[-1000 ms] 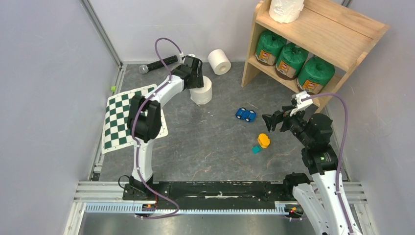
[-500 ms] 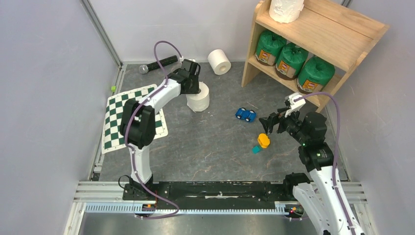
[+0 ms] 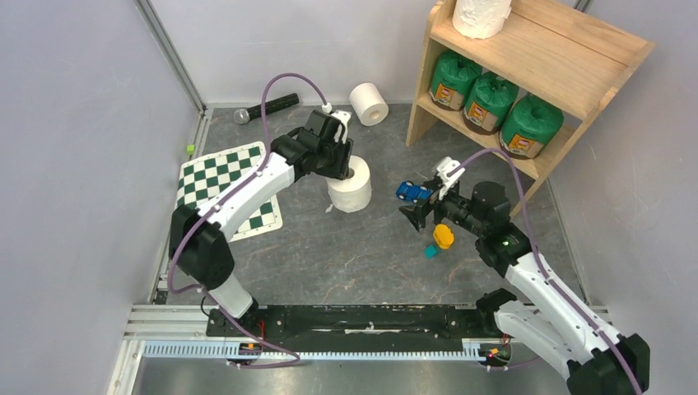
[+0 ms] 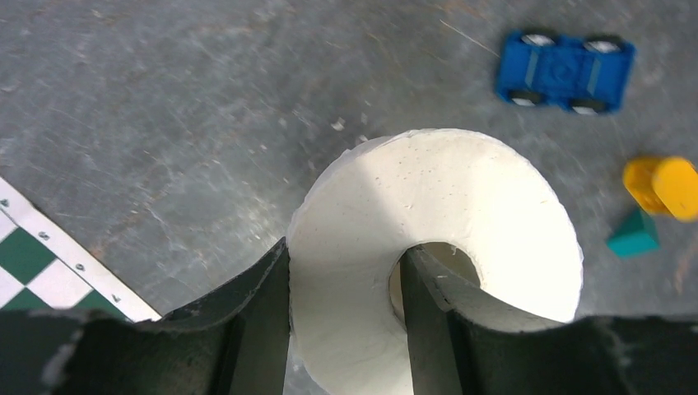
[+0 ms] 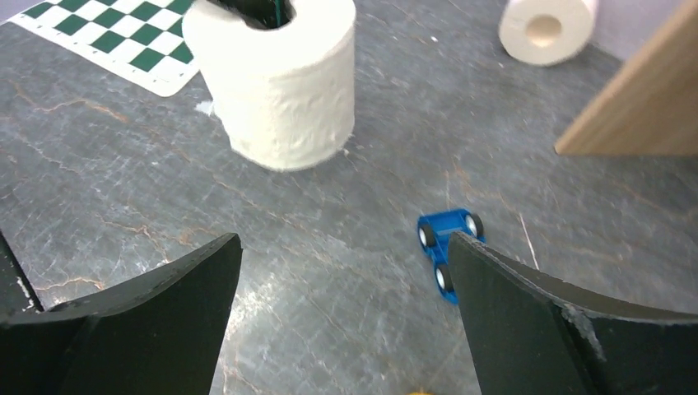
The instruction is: Place and organize the paper towels onto the shelf
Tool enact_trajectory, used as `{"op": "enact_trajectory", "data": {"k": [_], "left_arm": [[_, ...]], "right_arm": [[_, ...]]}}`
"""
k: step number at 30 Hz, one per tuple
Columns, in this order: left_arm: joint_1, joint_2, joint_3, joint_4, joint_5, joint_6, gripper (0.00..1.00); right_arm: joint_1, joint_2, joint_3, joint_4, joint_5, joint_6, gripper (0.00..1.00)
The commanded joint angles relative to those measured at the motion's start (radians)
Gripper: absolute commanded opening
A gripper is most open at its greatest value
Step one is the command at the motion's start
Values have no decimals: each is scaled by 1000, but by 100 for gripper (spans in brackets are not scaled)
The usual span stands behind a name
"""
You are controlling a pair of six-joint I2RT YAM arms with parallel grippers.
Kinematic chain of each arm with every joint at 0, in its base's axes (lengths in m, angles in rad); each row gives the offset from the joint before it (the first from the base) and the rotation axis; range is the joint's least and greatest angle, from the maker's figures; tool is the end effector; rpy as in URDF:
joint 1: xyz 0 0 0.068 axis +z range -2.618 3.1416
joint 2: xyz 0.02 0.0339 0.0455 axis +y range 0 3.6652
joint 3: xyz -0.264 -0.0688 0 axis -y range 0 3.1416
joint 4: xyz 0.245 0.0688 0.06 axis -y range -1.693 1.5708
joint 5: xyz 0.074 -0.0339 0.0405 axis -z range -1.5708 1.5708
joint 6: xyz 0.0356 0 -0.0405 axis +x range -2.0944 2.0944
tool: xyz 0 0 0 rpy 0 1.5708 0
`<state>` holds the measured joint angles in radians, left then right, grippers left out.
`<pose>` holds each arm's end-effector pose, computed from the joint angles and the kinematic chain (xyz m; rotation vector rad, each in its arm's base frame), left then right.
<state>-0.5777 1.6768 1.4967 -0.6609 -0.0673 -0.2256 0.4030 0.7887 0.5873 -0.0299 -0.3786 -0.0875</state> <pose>0.3136 -0.2015 0.3095 0.3947 2.3973 -0.2875 0.1698 0.0867 0.2860 -0.7022 1.6804 0.5647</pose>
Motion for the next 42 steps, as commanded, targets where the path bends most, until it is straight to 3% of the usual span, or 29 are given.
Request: {"op": "enact_trajectory", "data": {"k": [1, 10, 17, 27, 42], "left_arm": [[-41, -130, -24, -14, 111, 67, 26], [-108, -281, -44, -38, 115, 151, 26], [-159, -338, -50, -58, 84, 217, 27], [-183, -359, -30, -97, 87, 292, 27], [-215, -392, -52, -113, 294, 408, 25]], "right_arm": [[97, 54, 4, 200, 31, -70, 98], [287, 156, 20, 385, 92, -146, 98], [358, 206, 56, 458, 118, -199, 98], [414, 234, 58, 564, 223, -237, 98], [427, 266, 77, 615, 181, -252, 98]]}}
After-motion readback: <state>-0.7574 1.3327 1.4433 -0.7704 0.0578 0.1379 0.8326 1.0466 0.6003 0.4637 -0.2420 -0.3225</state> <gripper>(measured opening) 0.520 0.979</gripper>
